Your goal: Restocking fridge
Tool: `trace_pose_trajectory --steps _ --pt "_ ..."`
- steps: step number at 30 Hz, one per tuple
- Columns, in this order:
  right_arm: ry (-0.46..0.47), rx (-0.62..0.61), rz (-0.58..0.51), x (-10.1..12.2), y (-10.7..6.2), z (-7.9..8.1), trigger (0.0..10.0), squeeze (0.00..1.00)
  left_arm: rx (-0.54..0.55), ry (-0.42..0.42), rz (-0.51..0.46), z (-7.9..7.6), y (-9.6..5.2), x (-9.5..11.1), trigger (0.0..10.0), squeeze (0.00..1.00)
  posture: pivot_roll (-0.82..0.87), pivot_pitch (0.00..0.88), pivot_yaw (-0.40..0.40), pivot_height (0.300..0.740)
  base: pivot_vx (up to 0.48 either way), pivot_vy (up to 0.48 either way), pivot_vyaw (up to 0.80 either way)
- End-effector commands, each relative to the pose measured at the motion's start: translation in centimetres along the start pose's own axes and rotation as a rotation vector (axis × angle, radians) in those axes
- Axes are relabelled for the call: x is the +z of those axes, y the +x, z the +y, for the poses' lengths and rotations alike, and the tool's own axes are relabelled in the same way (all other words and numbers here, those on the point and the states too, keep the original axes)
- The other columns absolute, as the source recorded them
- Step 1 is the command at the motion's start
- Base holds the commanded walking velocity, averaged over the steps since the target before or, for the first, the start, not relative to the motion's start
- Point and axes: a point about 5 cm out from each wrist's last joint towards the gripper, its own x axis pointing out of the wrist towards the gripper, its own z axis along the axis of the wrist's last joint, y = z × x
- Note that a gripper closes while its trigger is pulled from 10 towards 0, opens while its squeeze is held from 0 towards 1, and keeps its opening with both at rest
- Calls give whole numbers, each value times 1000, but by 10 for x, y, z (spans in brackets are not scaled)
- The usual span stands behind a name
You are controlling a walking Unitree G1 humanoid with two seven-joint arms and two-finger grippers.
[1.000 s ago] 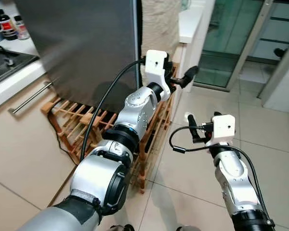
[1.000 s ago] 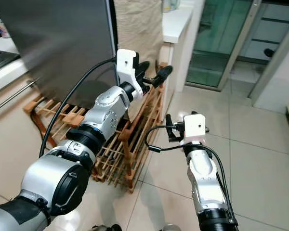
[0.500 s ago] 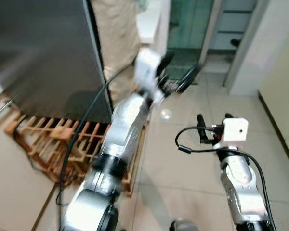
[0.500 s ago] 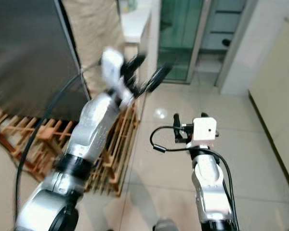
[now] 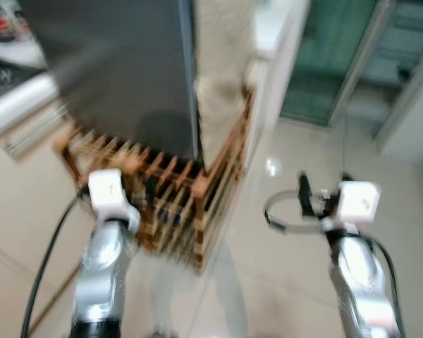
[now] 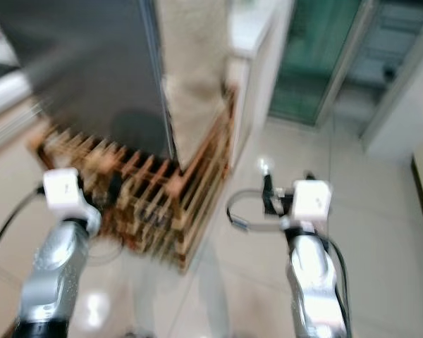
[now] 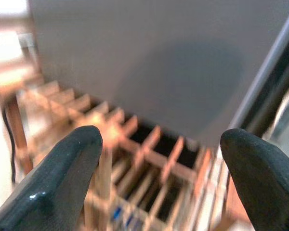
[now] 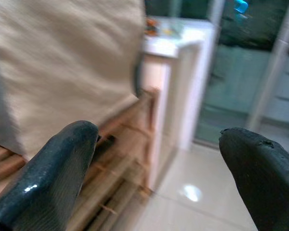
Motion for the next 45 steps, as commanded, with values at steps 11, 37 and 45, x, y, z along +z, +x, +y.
trace_pose_trajectory --steps 11,37,45 --pt "-27 43 23 -5 21 3 10000 55 -52 16 -156 -33 20 49 10000 0 -143 0 -5 740 352 -322 0" --pt "-8 151 34 -12 35 26 10000 55 17 131 -284 -37 54 101 10000 0 -115 0 -26 740 67 -45 0" --pt "-6 166 31 -11 34 29 10000 51 -51 104 -196 -57 81 91 10000 0 -131 0 -19 740 0 0 0"
